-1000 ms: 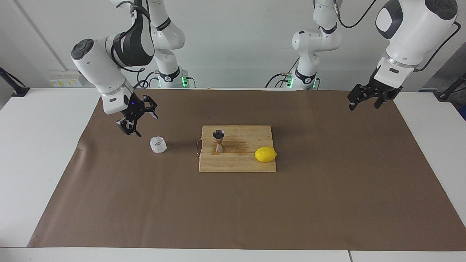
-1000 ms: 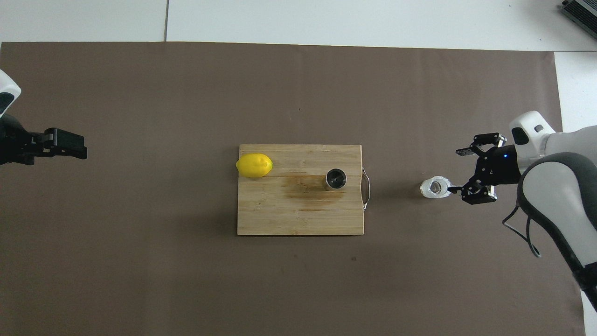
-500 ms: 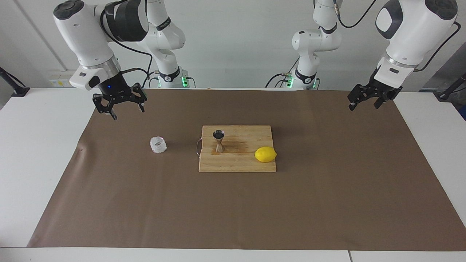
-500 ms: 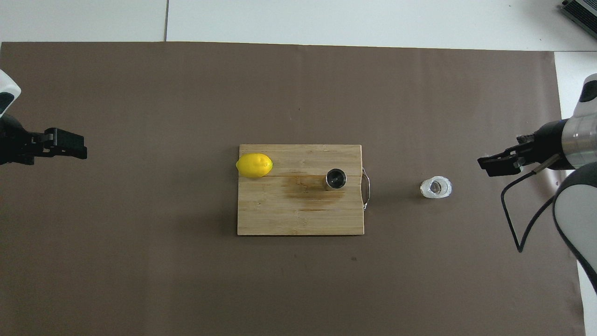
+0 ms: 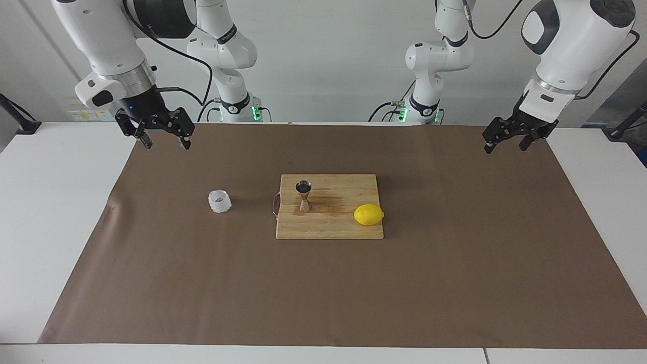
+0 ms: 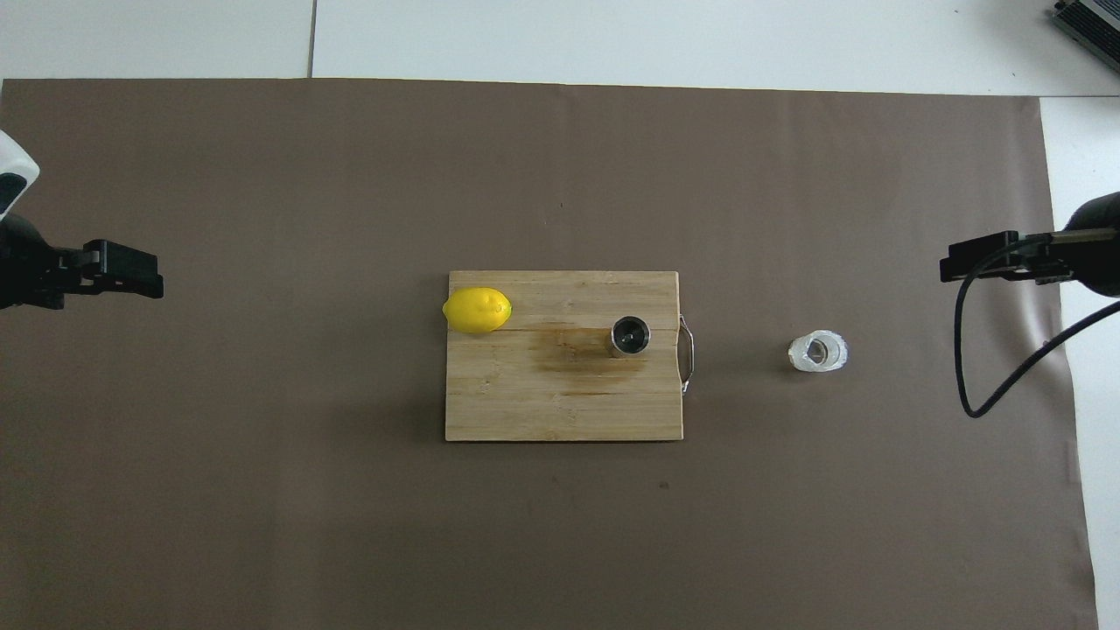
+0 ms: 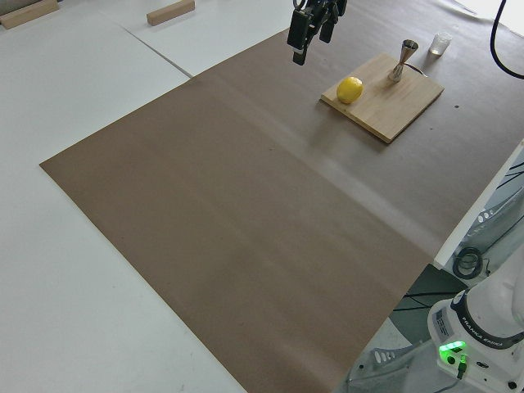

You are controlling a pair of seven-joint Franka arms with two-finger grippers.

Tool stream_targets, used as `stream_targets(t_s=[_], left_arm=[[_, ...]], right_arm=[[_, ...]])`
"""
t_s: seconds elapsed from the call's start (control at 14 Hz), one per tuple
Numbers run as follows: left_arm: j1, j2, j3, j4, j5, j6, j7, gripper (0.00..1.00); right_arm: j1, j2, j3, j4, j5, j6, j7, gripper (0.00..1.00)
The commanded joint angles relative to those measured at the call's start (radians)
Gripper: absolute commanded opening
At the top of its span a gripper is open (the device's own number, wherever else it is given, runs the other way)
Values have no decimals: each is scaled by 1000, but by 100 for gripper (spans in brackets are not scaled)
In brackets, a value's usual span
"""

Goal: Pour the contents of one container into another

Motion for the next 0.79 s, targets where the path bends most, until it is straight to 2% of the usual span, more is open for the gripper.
stream_targets(t_s=[0.0,0.29,0.71], left_arm=[[7,-11,-2,-1,-7,-18,-1,100],[7,-11,-2,-1,-7,-18,-1,100],[7,-11,-2,-1,-7,-18,-1,100]], right_arm=[[-6,11,5,34,-51,-62,33,100],[-3,-7,8,14,-65,-89,140,100],[-3,-10,13,12,-73,-110,134,100]])
